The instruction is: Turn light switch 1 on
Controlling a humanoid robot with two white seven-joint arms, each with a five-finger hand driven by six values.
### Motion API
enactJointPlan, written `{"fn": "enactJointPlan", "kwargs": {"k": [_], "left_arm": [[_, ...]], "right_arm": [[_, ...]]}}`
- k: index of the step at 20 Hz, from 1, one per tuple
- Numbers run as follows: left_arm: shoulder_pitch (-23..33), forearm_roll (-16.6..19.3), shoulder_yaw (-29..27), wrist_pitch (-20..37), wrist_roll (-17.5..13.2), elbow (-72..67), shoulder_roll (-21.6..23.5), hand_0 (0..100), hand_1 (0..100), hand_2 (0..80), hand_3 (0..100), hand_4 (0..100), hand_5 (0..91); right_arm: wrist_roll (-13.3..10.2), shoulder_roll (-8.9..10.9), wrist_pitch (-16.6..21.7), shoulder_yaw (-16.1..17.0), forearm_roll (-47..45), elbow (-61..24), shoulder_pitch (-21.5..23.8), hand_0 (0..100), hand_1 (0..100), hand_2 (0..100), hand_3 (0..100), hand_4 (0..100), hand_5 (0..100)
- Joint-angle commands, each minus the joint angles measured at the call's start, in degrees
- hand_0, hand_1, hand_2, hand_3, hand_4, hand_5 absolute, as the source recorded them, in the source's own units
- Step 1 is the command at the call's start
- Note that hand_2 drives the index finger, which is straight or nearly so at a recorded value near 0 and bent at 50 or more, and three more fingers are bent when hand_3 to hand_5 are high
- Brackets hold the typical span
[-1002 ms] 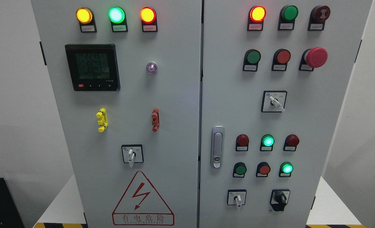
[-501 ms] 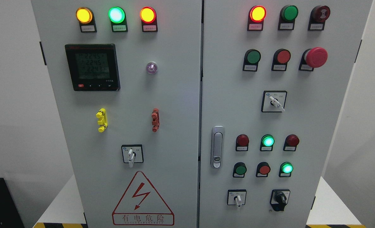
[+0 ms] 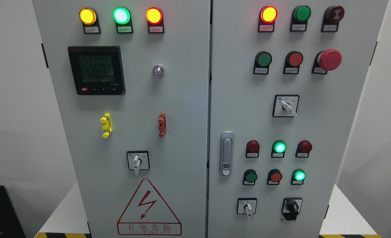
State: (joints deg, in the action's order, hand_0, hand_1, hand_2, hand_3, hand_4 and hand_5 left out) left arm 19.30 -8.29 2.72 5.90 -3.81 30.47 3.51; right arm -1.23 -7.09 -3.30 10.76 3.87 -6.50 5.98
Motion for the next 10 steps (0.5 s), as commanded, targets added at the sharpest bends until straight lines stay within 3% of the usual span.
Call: {"fn": "enactJointPlan", "kwargs": {"k": [1,3,6,8,9,10], "left_arm": [[3.3,1.7,-2.4,0.6,0.1,25.5,0.1,44,34,10.8,31,37,0.0],[4.2,4.1,-2.5,2.8,0.8,29.3,0.1,42,44,14.8,36,46,15.3],[4.3,6.9,-2.3,8.6,5.5,31.5,-0.1,39,54,22.6,43,56,25.1],[4.3,7.4,-1.8,11.7,8.5,32.5,-0.4,39,67,33.4,55,66,39.9],[4.3,7.5,-1.7,12.7,9.3,33.2,-0.5,40,69,34.4,57,68,42.6],[4.3,7.5,-1.5,13.5,10.2,34.1,-0.5,42,76,38.9,63,73,51.2]], "right_arm": [[0.0,-0.03,0.0,0.1,0.0,0.0,0.0,0,0,0,0,0,0],[0.0,-0.03,0.0,0.0,0.0,0.0,0.0,0,0,0,0,0,0],[0.0,-0.03,0.0,0.1,0.0,0.0,0.0,0,0,0,0,0,0],[0.0,-0.03,0.0,0.0,0.0,0.0,0.0,0,0,0,0,0,0],[0.0,-0.03,0.0,0.0,0.0,0.0,0.0,0,0,0,0,0,0],[0.0,0.06,0.0,0.1,0.0,0.0,0.0,0,0,0,0,0,0]]}}
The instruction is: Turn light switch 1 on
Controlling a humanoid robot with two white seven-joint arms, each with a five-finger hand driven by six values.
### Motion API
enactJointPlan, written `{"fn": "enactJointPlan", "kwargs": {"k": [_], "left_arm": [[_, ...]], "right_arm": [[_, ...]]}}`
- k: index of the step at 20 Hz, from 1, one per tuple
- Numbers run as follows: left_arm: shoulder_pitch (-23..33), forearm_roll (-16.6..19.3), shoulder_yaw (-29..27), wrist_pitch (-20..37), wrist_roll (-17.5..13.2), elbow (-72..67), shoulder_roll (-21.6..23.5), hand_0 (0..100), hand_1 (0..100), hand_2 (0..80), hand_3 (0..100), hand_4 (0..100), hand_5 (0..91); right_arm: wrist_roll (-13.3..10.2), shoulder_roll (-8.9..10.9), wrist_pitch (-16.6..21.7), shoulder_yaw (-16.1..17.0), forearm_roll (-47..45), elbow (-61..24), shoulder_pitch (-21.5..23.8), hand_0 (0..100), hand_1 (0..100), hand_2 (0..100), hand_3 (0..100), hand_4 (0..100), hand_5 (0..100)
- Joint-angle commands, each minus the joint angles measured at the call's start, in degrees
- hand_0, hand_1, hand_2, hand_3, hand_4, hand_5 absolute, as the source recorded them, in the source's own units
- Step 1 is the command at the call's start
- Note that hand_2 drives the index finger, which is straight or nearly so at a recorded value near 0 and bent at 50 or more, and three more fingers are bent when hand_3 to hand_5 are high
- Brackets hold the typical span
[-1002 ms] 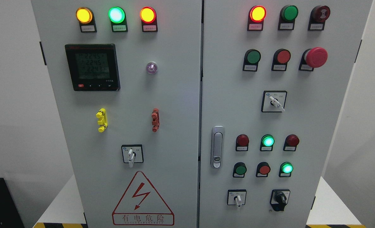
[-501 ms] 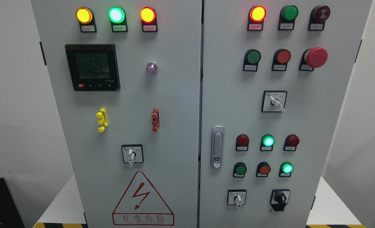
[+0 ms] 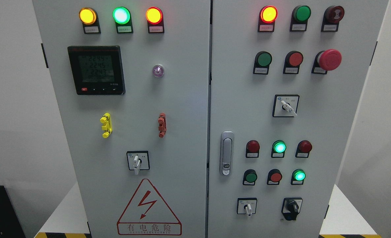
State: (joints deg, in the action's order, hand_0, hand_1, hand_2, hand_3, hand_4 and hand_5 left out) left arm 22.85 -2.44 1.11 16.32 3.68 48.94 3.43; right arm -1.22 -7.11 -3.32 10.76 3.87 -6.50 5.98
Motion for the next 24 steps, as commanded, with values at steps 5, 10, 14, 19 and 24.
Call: {"fn": "enactJointPlan", "kwargs": {"k": [5,10,14,19,24], "left_arm": [[0.8,1.7,2.3,7.0,4.1,21.5,-0.4,47,88,44.9,71,81,69.7],[0.4,1.7,3.6,8.7,4.1,26.9,-0.6,56,100,46.1,73,81,72.5],[0.4,1.7,4.1,8.7,6.8,31.8,-0.6,59,100,45.9,73,82,73.7],[0.3,1.8,6.2,8.6,8.9,36.0,-0.4,56,100,47.3,75,84,75.8],[0.0,2.2,8.2,7.9,10.0,36.4,-0.3,53,96,49.3,76,85,77.3]], "right_arm": [[0.0,-0.01,0.1,0.0,0.0,0.0,0.0,0,0,0,0,0,0],[-0.1,0.07,0.1,0.1,0.0,0.0,0.0,0,0,0,0,0,0],[0.0,-0.01,0.1,0.1,0.0,0.0,0.0,0,0,0,0,0,0],[0.0,0.07,0.1,0.1,0.0,0.0,0.0,0,0,0,0,0,0],[0.0,0.07,0.1,0.1,0.0,0.0,0.0,0,0,0,0,0,0]]}}
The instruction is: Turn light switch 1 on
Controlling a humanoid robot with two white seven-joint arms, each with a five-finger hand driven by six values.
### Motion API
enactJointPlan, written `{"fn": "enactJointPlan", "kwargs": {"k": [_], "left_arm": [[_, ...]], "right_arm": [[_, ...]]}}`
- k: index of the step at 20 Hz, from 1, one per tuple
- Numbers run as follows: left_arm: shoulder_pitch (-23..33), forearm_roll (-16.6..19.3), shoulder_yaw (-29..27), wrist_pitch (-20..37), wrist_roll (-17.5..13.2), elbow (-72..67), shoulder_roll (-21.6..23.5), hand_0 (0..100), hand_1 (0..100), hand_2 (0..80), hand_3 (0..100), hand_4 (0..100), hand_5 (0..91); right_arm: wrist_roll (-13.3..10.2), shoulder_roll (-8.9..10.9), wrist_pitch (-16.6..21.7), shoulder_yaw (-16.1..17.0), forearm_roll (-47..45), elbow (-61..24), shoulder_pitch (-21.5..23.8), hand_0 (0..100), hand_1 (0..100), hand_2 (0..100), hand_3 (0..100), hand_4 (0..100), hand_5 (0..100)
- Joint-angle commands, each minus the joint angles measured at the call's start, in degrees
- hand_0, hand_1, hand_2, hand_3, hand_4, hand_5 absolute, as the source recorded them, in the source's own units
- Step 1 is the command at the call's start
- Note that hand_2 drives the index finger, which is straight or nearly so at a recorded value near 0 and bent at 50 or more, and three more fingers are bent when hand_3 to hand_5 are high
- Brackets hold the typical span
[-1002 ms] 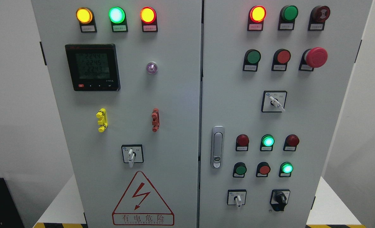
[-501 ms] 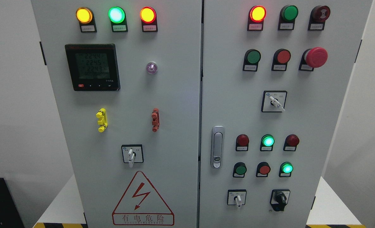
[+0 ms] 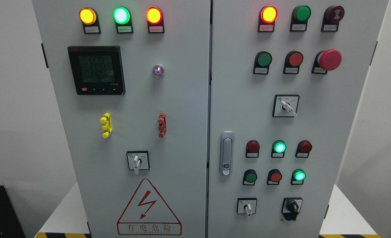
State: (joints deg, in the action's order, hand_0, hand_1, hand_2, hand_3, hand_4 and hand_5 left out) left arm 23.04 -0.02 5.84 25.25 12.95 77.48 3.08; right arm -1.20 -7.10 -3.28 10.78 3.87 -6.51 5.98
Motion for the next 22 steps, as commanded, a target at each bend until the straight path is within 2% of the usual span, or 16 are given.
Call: {"fn": "enactJointPlan", "kwargs": {"k": [1,10,14,22], "left_arm": [[-0.2,-0.2,3.7,-1.0,0.8,7.8,0.0,52,92,50.8,77,86,77.9],[-1.2,-0.2,4.2,-1.7,0.8,10.6,-0.1,41,68,56.8,81,89,79.4],[-2.1,-0.4,4.2,-6.3,0.8,15.8,-0.3,38,64,57.5,82,89,79.5],[-3.4,-0.2,3.9,-9.1,0.8,24.1,0.3,34,62,58.1,83,90,79.5]], "right_arm": [[0.0,-0.01,0.0,0.0,0.0,0.0,0.0,0,0,0,0,0,0],[0.0,-0.02,0.0,0.0,0.0,0.0,0.0,0,0,0,0,0,0],[0.0,-0.02,0.0,-0.1,0.0,0.0,0.0,0,0,0,0,0,0],[0.0,-0.01,0.0,-0.1,0.0,0.0,0.0,0,0,0,0,0,0]]}}
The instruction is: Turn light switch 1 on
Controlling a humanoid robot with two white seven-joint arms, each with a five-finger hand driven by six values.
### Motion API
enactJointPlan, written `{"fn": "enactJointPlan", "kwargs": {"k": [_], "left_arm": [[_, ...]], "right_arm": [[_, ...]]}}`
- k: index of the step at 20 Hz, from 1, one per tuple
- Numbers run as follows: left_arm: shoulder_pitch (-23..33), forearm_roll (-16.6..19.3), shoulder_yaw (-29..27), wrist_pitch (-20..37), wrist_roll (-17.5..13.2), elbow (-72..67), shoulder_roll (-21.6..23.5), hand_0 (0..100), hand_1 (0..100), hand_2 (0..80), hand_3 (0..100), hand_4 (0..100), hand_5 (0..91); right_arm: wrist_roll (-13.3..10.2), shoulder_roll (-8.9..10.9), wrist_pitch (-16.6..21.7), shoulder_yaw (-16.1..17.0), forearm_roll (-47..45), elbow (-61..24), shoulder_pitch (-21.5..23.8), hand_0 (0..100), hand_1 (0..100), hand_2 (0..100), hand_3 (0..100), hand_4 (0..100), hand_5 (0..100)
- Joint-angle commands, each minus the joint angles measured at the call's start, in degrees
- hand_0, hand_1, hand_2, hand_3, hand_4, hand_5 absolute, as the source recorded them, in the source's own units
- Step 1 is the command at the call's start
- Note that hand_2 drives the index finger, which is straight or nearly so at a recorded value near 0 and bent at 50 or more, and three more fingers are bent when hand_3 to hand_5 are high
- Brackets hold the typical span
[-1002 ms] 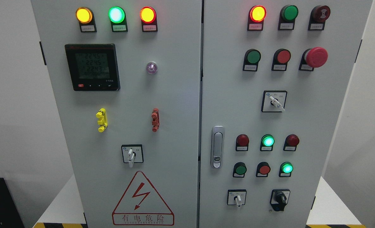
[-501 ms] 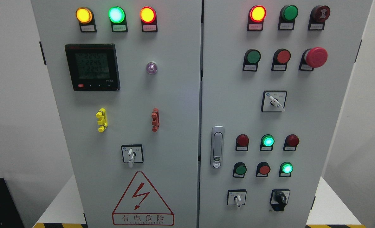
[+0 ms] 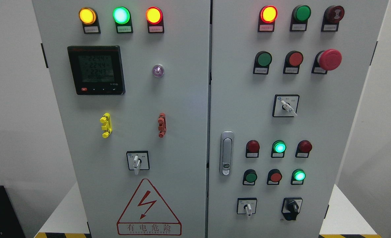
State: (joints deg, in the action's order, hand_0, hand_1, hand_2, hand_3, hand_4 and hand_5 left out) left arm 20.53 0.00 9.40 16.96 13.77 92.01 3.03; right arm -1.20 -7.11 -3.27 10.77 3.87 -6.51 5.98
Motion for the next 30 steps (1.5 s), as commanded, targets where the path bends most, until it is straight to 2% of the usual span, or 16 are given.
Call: {"fn": "enactJointPlan", "kwargs": {"k": [1,5,11,15,22,30], "left_arm": [[-1.5,-0.1,0.4,-1.0,0.1,9.8,0.2,33,61,58.2,83,90,79.5],[-5.3,0.1,0.0,-3.5,0.3,10.1,-0.4,32,59,58.4,83,90,81.8],[-5.8,0.3,0.3,-4.8,0.5,14.5,-0.4,29,58,59.1,84,91,83.3],[-8.4,1.4,0.4,-5.4,4.2,15.5,-0.7,28,59,59.2,85,91,83.0],[-12.3,1.8,0.5,-11.1,4.9,15.5,-2.6,28,61,59.1,85,91,83.1],[-17.5,5.4,1.7,-17.0,7.2,15.5,-5.6,27,68,59.1,86,91,82.9]], "right_arm": [[0.0,-0.01,0.0,0.0,0.0,0.0,0.0,0,0,0,0,0,0],[0.0,-0.01,0.0,0.0,0.0,0.0,0.0,0,0,0,0,0,0],[0.0,-0.01,0.0,0.0,0.0,0.0,0.0,0,0,0,0,0,0],[0.0,-0.01,0.0,0.0,0.0,0.0,0.0,0,0,0,0,0,0],[0.0,-0.01,0.0,0.0,0.0,0.0,0.0,0,0,0,0,0,0],[0.0,-0.01,0.0,0.0,0.0,0.0,0.0,0,0,0,0,0,0]]}}
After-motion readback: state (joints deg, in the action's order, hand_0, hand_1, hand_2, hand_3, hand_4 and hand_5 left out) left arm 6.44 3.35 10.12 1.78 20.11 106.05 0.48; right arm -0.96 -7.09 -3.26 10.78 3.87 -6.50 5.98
